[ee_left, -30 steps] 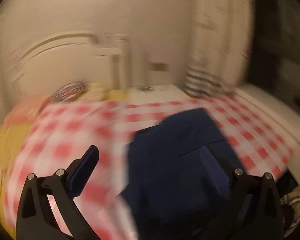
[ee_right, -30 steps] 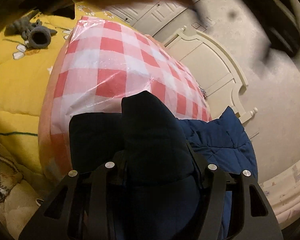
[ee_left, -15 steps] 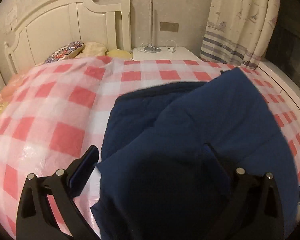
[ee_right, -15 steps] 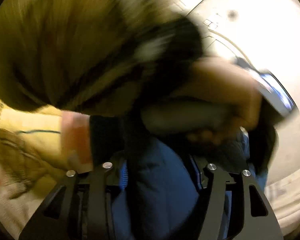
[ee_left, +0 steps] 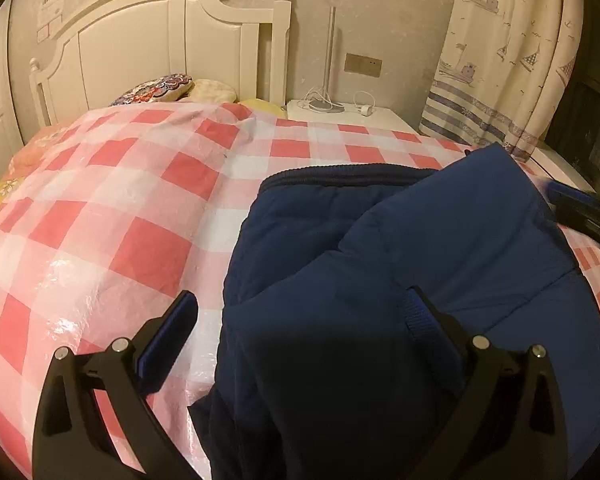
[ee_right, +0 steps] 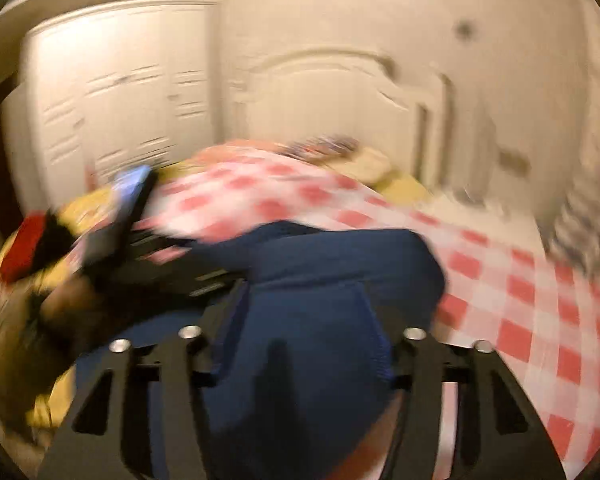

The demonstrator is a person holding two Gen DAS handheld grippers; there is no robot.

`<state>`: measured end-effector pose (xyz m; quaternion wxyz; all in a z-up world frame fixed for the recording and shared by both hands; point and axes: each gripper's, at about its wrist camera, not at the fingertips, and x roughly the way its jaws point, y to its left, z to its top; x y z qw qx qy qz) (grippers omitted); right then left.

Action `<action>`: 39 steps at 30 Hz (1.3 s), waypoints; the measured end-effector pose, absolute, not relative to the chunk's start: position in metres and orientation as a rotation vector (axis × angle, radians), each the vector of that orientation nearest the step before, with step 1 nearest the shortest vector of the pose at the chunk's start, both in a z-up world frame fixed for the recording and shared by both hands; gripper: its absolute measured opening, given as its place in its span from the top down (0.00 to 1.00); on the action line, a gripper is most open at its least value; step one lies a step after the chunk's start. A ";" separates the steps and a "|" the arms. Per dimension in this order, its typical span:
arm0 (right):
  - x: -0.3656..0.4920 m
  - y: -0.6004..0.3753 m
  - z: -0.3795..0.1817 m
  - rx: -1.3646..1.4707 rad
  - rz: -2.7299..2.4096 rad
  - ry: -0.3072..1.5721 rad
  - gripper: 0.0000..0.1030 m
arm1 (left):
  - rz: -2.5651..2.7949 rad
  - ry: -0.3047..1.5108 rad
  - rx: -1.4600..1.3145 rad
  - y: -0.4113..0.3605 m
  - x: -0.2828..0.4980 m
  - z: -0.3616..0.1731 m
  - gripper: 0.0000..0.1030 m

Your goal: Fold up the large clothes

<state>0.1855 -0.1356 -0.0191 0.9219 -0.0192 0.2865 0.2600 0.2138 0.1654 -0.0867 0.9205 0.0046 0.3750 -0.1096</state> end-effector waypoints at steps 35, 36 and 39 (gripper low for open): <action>0.230 -0.064 -0.053 -0.305 0.458 0.814 0.58 | -0.179 0.837 -0.031 0.175 0.227 -0.101 0.02; 0.232 -0.062 -0.063 -0.300 0.456 0.820 0.58 | -0.181 0.844 -0.037 0.176 0.228 -0.102 0.02; 0.237 -0.064 -0.067 -0.281 0.470 0.840 0.58 | -0.189 0.855 -0.047 0.176 0.229 -0.103 0.02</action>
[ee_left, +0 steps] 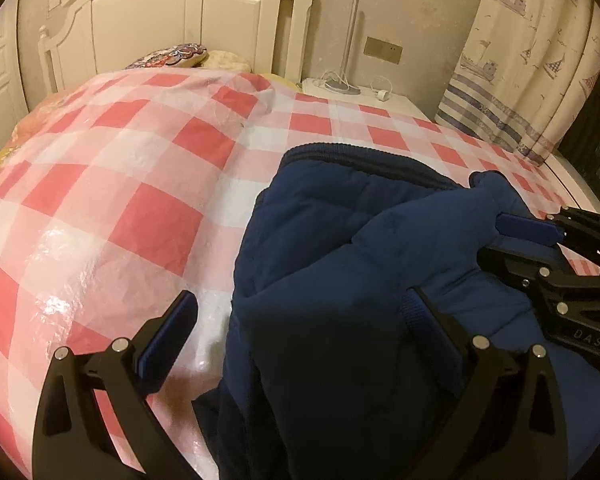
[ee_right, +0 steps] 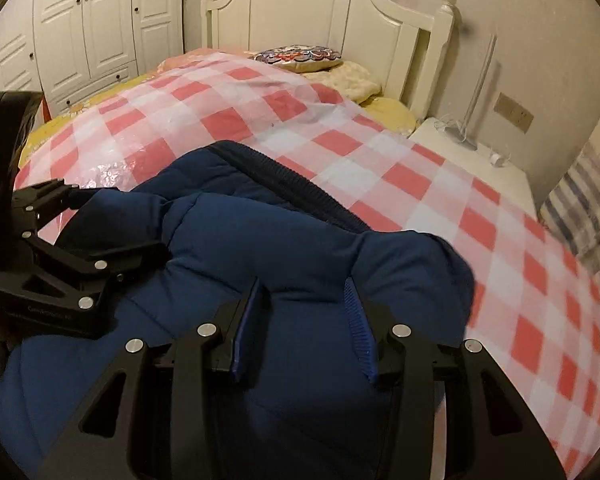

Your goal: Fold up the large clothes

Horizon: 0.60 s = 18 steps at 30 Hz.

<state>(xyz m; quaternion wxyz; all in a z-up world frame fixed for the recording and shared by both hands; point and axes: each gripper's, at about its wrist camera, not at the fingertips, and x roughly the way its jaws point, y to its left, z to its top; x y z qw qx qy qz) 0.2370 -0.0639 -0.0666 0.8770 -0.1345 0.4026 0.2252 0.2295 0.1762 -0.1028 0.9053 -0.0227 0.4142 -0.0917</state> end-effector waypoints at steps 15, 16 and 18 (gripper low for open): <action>0.124 -0.083 -0.016 -0.259 0.577 0.678 0.30 | -0.119 0.726 0.099 0.176 0.094 -0.048 0.02; 0.115 -0.081 -0.017 -0.275 0.585 0.673 0.28 | -0.126 0.736 0.116 0.174 0.084 -0.055 0.02; 0.095 -0.074 -0.024 -0.320 0.607 0.666 0.27 | -0.112 0.729 0.138 0.173 0.069 -0.069 0.02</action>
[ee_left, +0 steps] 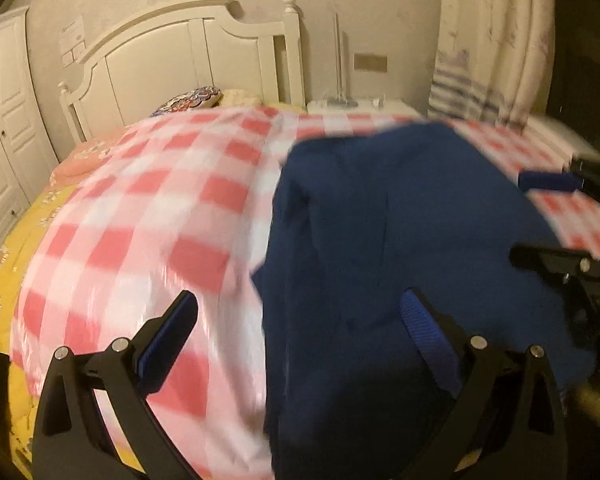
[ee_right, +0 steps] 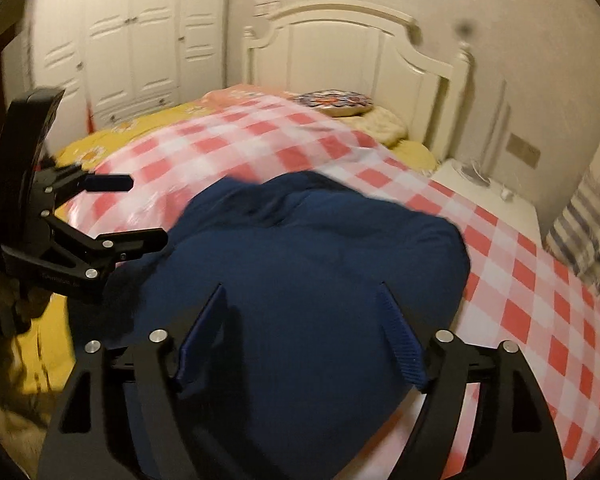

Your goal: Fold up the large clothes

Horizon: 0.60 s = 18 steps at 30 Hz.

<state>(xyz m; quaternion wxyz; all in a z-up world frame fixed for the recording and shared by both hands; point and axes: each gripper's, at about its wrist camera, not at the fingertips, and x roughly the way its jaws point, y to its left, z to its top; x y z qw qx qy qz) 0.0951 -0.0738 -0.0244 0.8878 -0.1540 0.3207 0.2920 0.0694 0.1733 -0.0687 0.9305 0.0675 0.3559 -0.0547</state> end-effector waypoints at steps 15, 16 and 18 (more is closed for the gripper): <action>0.082 -0.064 -0.066 -0.304 0.557 0.632 0.24 | -0.116 0.771 0.003 0.189 0.070 -0.104 0.02; 0.082 -0.064 -0.066 -0.305 0.554 0.632 0.24 | -0.116 0.771 -0.001 0.189 0.071 -0.104 0.02; 0.082 -0.064 -0.067 -0.305 0.548 0.633 0.24 | -0.118 0.772 -0.004 0.190 0.070 -0.105 0.02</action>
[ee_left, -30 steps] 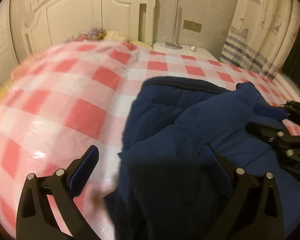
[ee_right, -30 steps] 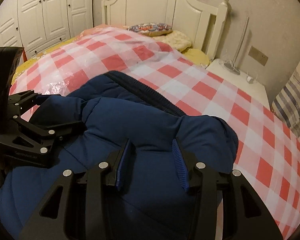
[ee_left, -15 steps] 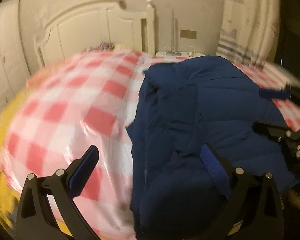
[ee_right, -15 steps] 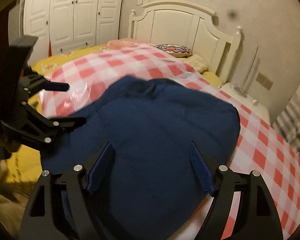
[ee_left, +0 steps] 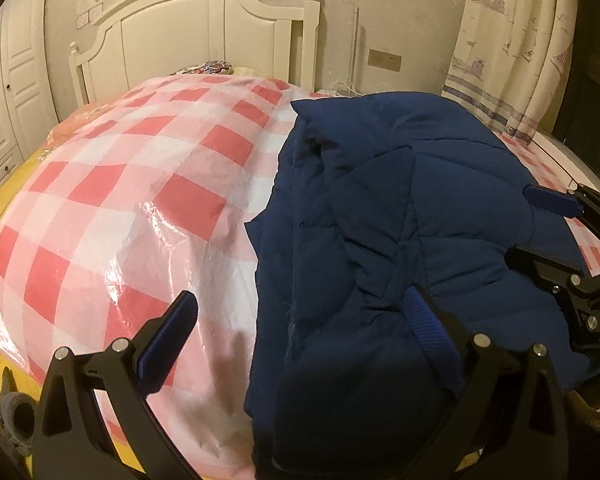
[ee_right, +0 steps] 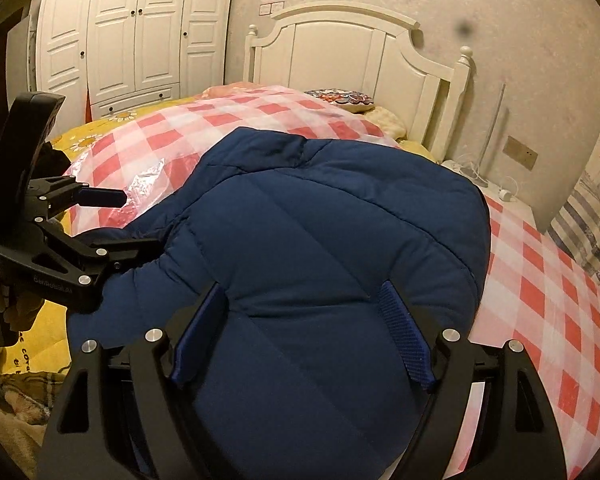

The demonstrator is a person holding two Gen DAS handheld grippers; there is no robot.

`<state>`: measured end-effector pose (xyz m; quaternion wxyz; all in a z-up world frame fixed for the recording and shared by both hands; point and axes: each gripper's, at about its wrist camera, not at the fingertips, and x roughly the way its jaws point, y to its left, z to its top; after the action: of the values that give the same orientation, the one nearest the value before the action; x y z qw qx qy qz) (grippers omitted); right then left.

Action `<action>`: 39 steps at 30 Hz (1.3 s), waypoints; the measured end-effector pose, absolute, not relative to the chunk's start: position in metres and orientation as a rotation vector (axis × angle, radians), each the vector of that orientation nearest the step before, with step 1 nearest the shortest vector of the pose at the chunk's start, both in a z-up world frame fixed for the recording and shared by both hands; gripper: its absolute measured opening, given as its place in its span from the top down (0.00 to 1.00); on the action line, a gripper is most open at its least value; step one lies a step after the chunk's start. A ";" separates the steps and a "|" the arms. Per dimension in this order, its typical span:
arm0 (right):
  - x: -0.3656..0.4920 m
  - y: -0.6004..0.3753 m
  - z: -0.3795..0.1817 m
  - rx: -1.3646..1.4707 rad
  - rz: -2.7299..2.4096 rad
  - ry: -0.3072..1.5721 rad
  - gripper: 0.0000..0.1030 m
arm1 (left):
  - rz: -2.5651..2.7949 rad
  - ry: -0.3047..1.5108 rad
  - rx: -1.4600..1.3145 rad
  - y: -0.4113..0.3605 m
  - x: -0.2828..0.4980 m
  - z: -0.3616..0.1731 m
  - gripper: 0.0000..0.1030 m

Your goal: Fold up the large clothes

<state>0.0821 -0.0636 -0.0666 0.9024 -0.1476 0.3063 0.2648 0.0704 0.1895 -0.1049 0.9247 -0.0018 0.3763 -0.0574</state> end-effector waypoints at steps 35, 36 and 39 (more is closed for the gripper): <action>0.123 -0.167 -0.114 0.534 0.742 1.059 0.04 | -0.546 1.090 -0.476 0.238 0.141 -0.136 0.02; 0.123 -0.166 -0.114 0.527 0.741 1.053 0.04 | -0.559 1.093 -0.471 0.235 0.143 -0.136 0.04; 0.115 -0.161 -0.110 0.491 0.731 0.982 0.05 | -0.606 1.070 -0.517 0.225 0.139 -0.138 0.24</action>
<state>0.1149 -0.1606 -0.1095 0.7903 0.2279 0.4561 0.3398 0.1387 0.2251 -0.1378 0.7858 -0.2395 0.4963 -0.2809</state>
